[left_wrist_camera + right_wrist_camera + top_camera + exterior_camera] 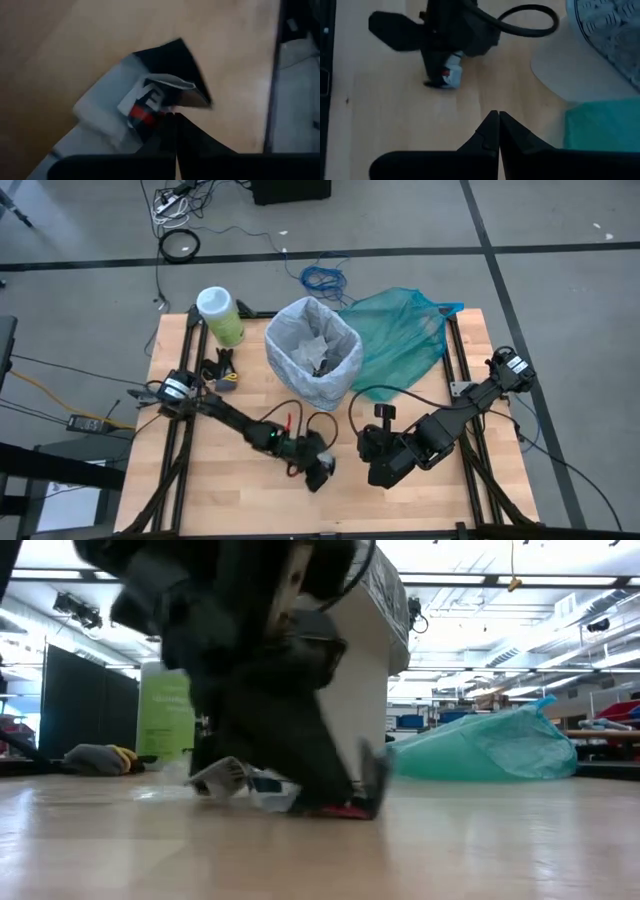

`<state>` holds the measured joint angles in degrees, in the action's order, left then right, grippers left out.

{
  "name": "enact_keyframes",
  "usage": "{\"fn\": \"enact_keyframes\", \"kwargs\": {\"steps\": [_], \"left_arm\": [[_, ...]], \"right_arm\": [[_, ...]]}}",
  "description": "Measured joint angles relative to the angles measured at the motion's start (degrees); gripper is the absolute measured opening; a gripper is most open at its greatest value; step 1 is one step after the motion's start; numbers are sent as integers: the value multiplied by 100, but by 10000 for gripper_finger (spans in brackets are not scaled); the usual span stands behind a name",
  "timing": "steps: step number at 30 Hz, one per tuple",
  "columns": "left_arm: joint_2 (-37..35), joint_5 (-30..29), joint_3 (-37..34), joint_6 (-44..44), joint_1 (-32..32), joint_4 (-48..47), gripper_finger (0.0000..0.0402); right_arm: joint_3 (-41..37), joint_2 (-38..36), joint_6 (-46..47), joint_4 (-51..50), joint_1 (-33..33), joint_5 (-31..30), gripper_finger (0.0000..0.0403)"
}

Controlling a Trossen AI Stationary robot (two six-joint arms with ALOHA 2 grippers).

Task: Place trash/remove bag and relplace
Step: Put the dark blue paper into the trash bin

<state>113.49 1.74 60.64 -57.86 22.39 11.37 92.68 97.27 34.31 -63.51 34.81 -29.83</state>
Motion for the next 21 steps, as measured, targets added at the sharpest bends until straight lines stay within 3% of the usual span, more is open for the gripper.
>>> {"fn": "enact_keyframes", "kwargs": {"steps": [7,12,16,21], "left_arm": [[-320,911,835,1170,-23,-129,3],[-425,1365,1242,1913,-116,-1341,9],[-719,1648,1336,2501,-178,-2186,18],[-1364,1575,1327,3242,-232,-3257,20]], "right_arm": [[0,0,1157,-267,-58,-5,21],[-184,0,2723,76,-111,264,68],[-780,0,3759,1014,14,272,123],[-1706,4,4734,3192,162,400,184]]}}
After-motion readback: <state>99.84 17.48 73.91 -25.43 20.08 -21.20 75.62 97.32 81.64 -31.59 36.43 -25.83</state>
